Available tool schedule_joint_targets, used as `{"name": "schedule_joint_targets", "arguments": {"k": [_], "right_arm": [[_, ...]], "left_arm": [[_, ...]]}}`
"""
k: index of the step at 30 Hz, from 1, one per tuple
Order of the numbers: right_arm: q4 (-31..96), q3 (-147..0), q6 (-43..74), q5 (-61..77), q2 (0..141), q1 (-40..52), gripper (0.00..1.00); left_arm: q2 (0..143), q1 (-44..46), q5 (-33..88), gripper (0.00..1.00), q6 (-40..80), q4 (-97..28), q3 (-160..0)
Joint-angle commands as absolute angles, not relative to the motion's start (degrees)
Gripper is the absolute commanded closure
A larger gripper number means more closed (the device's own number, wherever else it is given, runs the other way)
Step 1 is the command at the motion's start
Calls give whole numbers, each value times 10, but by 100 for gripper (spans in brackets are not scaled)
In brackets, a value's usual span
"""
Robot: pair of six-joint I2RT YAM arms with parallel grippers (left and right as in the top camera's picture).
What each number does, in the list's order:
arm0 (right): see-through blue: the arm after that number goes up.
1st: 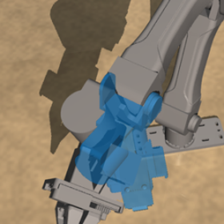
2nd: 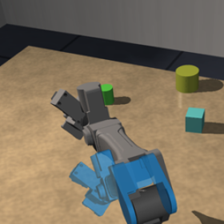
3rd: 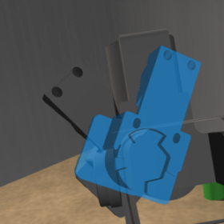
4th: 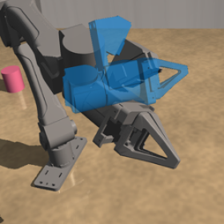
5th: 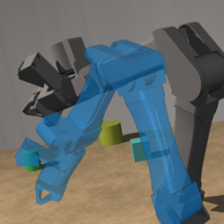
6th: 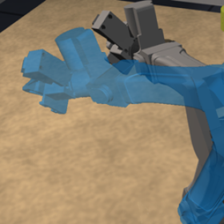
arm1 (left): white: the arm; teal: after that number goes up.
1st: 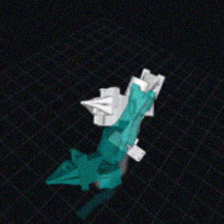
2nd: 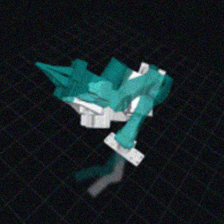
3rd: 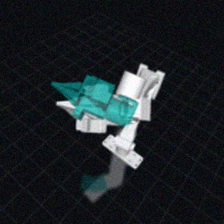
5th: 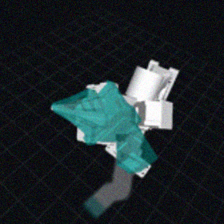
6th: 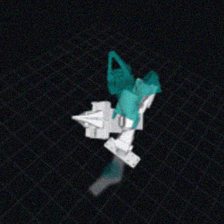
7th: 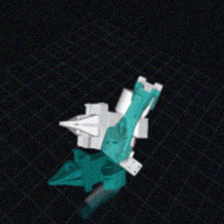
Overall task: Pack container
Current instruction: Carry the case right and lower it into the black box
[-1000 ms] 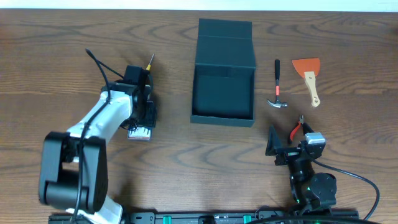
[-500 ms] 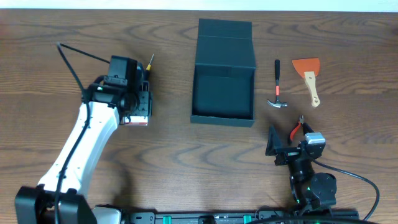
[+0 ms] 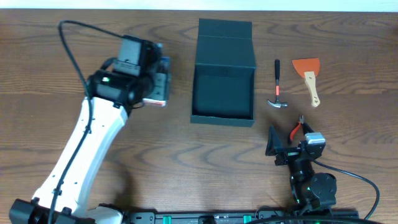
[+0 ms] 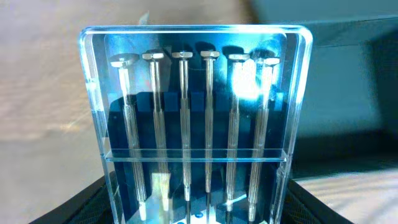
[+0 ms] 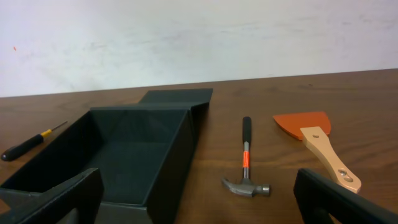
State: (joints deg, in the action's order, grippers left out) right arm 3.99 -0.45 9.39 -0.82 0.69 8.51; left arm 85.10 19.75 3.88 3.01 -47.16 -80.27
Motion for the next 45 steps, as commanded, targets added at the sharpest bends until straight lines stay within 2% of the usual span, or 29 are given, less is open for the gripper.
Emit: {"name": "schedule_joint_targets", "arguments": {"k": [1,16,26,45], "right_arm": [[42,-3,85,-6,3,81,1],[42,-3,85,-6,3,81,1],[42,-3,85,-6,3,81,1],[42,-3,85,-6,3,81,1]], "left_arm": [[864,239,43,48,38,-460,-836],[954,363,43,49,69,-373,-842],[1036,367,55,53,109,-307,-842],[1138,367,58,55,130,-290,-842]]}}
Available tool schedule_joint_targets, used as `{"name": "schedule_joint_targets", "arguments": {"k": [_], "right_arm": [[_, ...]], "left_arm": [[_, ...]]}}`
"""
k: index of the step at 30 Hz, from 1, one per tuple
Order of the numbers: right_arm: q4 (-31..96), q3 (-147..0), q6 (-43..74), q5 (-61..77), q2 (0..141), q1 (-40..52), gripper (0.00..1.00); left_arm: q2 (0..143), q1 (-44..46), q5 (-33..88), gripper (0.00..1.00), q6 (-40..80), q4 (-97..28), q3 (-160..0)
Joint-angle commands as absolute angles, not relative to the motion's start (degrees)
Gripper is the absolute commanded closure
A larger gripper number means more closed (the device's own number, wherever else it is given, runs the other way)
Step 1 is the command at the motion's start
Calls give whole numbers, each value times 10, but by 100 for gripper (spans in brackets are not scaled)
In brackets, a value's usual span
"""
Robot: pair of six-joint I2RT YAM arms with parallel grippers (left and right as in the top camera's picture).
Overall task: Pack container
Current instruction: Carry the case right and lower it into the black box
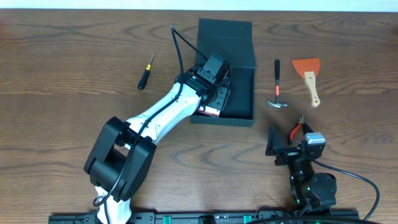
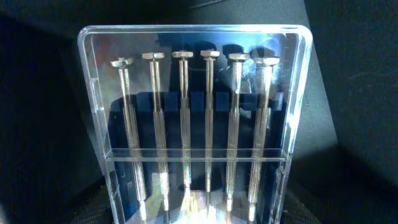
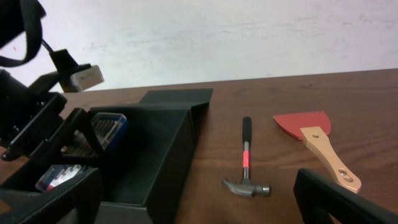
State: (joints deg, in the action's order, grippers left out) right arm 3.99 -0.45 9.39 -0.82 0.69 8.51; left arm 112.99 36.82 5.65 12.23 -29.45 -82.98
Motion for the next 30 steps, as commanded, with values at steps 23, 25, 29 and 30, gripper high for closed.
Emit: {"name": "schedule_joint_targets", "arguments": {"k": [23,25,29,30], "right_arm": [[42,-3,85,-6,3,81,1],[42,-3,85,-6,3,81,1],[42,-3,85,-6,3,81,1],[42,-3,85,-6,3,81,1]], "left_arm": [[1177,362,36,51,207,-270,-842],[1177,362,36,51,207,-270,-842],[1177,362,34,50,206,-270,-842],[1177,362,34,50,206,-270,-842]]}}
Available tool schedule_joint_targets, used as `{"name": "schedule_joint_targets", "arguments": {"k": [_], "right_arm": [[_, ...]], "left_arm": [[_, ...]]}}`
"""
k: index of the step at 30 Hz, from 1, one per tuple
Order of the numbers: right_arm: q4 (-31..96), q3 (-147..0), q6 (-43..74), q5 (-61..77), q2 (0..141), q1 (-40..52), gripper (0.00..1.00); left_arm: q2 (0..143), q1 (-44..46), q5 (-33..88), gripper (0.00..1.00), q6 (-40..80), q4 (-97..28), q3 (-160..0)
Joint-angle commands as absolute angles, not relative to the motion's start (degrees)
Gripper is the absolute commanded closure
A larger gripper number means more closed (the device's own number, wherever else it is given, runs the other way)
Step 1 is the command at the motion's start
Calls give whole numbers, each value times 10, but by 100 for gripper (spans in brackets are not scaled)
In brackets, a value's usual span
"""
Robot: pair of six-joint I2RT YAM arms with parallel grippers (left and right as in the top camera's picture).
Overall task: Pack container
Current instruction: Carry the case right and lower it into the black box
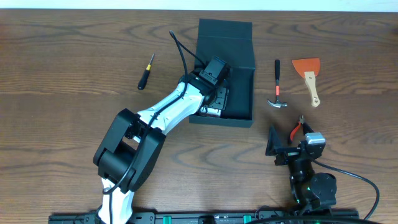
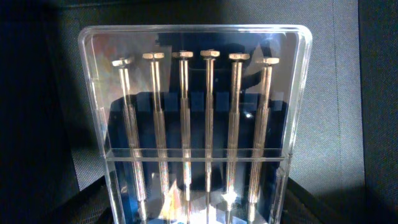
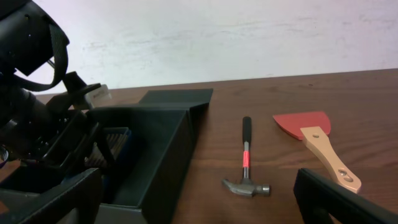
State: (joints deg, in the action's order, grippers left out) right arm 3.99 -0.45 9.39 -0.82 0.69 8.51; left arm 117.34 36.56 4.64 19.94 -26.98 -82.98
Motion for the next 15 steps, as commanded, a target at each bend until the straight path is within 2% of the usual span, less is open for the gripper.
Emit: {"name": "schedule_joint_targets", "arguments": {"k": [1,9,15], "right_arm": [[42,-3,85,-6,3,81,1],[42,-3,85,-6,3,81,1],[42,-3,85,-6,3,81,1]], "left_arm": [[1177,362,34,50,206,-270,-842],[1177,362,34,31,202,-270,-842],[1177,362,34,25,200,-270,-842]]}}
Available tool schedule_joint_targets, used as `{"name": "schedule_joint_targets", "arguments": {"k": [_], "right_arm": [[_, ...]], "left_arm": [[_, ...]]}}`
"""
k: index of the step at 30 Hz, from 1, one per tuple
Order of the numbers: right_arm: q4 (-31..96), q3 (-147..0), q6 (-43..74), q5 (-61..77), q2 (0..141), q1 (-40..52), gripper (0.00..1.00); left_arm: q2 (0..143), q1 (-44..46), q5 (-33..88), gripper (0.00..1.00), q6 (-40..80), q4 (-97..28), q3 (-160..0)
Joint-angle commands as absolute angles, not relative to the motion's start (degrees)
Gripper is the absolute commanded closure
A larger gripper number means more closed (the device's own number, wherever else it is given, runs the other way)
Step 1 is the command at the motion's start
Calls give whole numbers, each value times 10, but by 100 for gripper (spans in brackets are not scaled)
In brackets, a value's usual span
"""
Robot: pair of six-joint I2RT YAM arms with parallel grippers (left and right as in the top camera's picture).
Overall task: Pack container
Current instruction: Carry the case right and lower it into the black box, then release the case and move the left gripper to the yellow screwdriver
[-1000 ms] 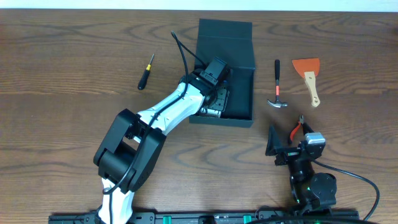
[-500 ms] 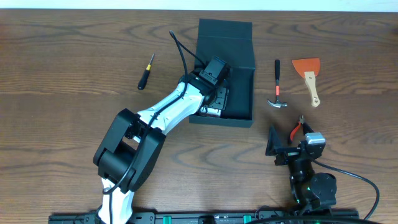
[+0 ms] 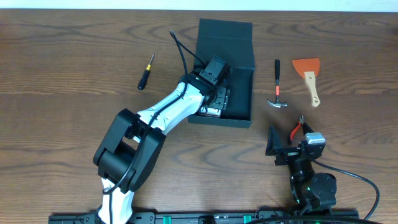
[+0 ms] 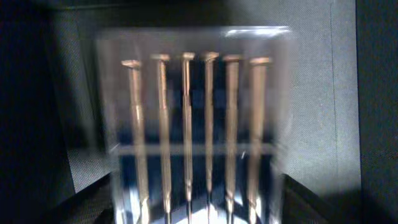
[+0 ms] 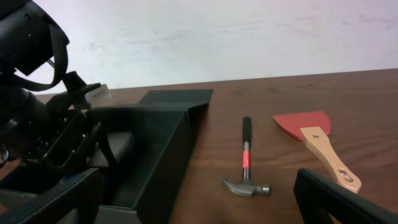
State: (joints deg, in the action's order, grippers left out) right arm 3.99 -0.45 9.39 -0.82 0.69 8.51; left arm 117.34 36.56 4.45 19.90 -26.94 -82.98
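The black open box (image 3: 252,93) stands at the table's middle back, its lid flap lying behind it. My left gripper (image 3: 215,92) reaches down into the box. In the left wrist view the clear case of several precision screwdrivers (image 4: 196,112) is blurred and sits low on the box floor, with my left gripper (image 4: 196,199) open and a gap showing beside the case. The case (image 3: 213,106) shows under the wrist from above. My right gripper (image 3: 285,142) rests open near the front edge, facing the box (image 5: 155,155).
A hammer (image 3: 277,87) and an orange scraper with a wooden handle (image 3: 309,74) lie right of the box. Red-handled pliers (image 3: 297,129) lie just ahead of the right gripper. A small black and yellow screwdriver (image 3: 145,70) lies left of the box.
The screwdriver case has left the left gripper's fingers and lies lower in the box, blurred and smaller in the wrist view. It no longer shows above the box wall in the right wrist view.
My left gripper first held the screwdriver case over the table left of the box. Then it held the case inside the box, then lower near the floor. Now the case is let go in the box. The right arm stayed still throughout.
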Motion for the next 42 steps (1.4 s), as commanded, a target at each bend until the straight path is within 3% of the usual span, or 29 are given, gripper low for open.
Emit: {"name": "schedule_joint_targets", "arguments": {"k": [1,13,25,35,42], "right_arm": [[42,-3,85,-6,3,81,1],[42,-3,85,-6,3,81,1],[42,-3,85,-6,3,81,1],[42,-3,85,-6,3,81,1],[42,-3,85,-6,3,81,1]], "left_arm": [[1177,362,34,25,198,-270,-842],[1172,362,41,24,178,-292,-889],[1171,343,-13,24,150,-511,-1122],[1171,221,-71,2,133,-609,-1138],[1171,135,-71,2,68,-599,-1138]]}}
